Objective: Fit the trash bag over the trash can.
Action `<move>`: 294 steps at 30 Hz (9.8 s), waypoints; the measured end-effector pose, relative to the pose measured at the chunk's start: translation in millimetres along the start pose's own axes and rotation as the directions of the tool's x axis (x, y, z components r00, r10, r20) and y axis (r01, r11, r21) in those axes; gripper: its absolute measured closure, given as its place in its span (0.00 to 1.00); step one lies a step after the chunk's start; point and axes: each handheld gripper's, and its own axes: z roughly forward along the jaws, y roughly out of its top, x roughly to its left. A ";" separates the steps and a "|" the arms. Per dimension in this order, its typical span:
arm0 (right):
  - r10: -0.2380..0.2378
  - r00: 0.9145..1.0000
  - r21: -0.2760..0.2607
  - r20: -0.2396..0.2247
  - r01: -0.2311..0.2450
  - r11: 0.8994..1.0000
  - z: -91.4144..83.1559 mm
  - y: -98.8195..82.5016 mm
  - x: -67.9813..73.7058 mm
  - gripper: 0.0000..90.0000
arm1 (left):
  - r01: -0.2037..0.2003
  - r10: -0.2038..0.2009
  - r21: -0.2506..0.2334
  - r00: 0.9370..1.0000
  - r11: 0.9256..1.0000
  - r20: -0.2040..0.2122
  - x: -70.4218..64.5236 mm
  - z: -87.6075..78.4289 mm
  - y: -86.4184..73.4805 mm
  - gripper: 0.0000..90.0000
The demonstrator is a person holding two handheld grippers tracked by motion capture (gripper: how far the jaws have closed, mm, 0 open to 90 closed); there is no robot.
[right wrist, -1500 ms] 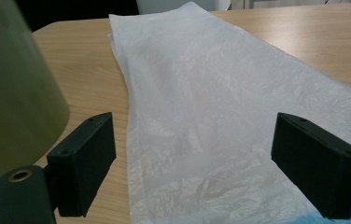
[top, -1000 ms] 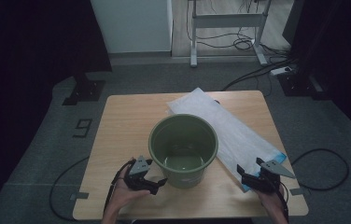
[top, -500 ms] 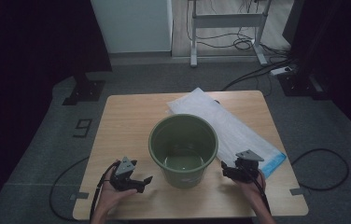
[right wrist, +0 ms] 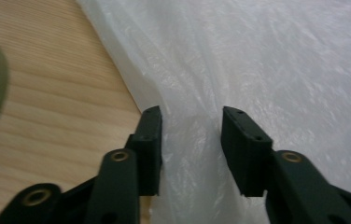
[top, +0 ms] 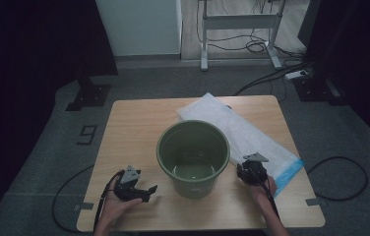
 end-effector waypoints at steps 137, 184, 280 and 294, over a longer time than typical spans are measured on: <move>-0.099 0.927 -0.773 -0.362 -0.240 0.587 -288.2 135.0 -2.2 0.98 | 0.017 -0.017 0.004 0.998 1.000 -0.061 -3.3 1.8 -1.4 0.14; -0.138 0.893 -0.568 -0.429 -0.148 0.810 -177.4 95.1 69.6 0.98 | 0.028 -0.028 0.003 0.997 1.000 -0.068 0.4 -0.5 -4.2 0.15; -0.266 0.910 -0.623 -0.318 0.011 0.782 -171.7 86.6 93.6 0.97 | 0.038 -0.046 -0.340 0.999 0.940 -0.016 -68.5 -79.2 141.1 0.24; -0.346 0.885 -0.636 -0.311 0.077 0.768 -167.7 83.1 110.6 0.97 | 0.033 -0.021 -0.281 0.999 0.959 0.045 -63.5 -61.2 150.1 0.69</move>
